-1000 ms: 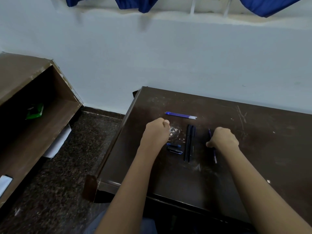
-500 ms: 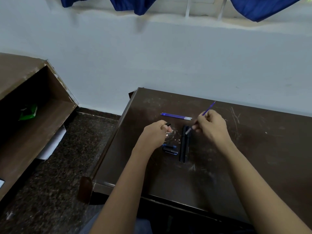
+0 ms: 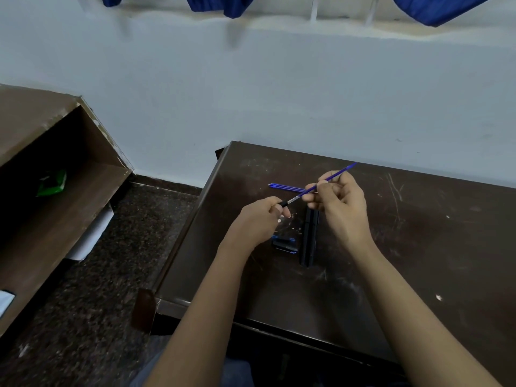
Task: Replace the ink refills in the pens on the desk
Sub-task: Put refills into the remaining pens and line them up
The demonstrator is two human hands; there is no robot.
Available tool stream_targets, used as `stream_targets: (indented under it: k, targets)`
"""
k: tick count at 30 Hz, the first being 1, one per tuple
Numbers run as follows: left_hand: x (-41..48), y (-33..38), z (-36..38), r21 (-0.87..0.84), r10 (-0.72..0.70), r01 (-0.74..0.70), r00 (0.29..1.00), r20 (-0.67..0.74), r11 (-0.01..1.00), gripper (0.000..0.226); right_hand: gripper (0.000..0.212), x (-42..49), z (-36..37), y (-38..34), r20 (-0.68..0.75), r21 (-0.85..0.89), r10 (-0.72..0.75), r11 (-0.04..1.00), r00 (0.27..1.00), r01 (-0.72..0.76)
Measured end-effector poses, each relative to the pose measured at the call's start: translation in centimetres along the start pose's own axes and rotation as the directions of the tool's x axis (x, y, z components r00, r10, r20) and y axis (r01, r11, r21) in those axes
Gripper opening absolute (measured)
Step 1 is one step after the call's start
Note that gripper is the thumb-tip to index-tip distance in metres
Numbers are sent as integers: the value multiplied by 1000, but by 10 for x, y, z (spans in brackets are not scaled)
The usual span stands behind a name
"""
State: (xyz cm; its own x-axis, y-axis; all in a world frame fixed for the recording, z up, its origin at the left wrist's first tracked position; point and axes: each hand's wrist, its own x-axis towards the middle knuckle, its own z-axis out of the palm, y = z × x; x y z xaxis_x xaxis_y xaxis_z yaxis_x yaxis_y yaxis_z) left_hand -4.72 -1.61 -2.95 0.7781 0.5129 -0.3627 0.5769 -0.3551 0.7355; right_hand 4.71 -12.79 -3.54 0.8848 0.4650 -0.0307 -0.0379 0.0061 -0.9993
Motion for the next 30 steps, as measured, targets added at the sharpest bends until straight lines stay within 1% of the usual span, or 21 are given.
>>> stream_targets:
  k: [2,4,7,9,11,12,14,16,17,19,23,26,30]
  targets:
    - [-1,1,-1,1,4,-4,1000,18,1000,28,11,1,1,0,5,-2,3,1000,1000,-3]
    - [-1,2,0,-6,17,-17,1000,25,1000,28,10,1,2,2,32,-45,-9,999,999,10]
    - [0,4,0,-22,25,-25,1000,-9,999,26,8,2,5,8,105,-233,-41,970,994,65]
    - [1,5,0,-42,20,-24,995,-101,999,25,11,1,8,14,128,-391,-80,912,989,124]
    - [1,4,-2,-57,16,-30,975,-222,998,28,14,0,8,21,150,-525,-90,837,985,156]
    - [1,4,-3,-68,15,-34,964,-266,997,29,15,1,8,26,181,-600,-79,781,980,174]
    - [0,4,-5,-99,9,-42,950,-313,994,30,19,1,8,37,285,-765,-21,598,958,241]
    - [2,0,-10,-124,4,-48,942,-336,991,31,26,1,19,47,368,-846,80,443,926,298]
    - [2,1,-10,-128,5,-49,944,-329,991,31,29,-2,21,49,385,-866,125,393,915,311]
    - [2,2,-8,-133,7,-52,950,-312,990,31,33,-7,24,54,406,-885,188,326,894,334]
    - [0,3,-3,-126,9,-47,956,-293,991,31,33,-15,24,63,400,-910,248,220,882,351]
    - [0,2,-3,-91,10,-38,957,-290,995,32,33,-14,23,66,390,-914,251,218,886,341]
    - [0,3,-2,-85,5,-31,958,-287,996,32,31,-14,24,65,393,-911,251,237,885,337]
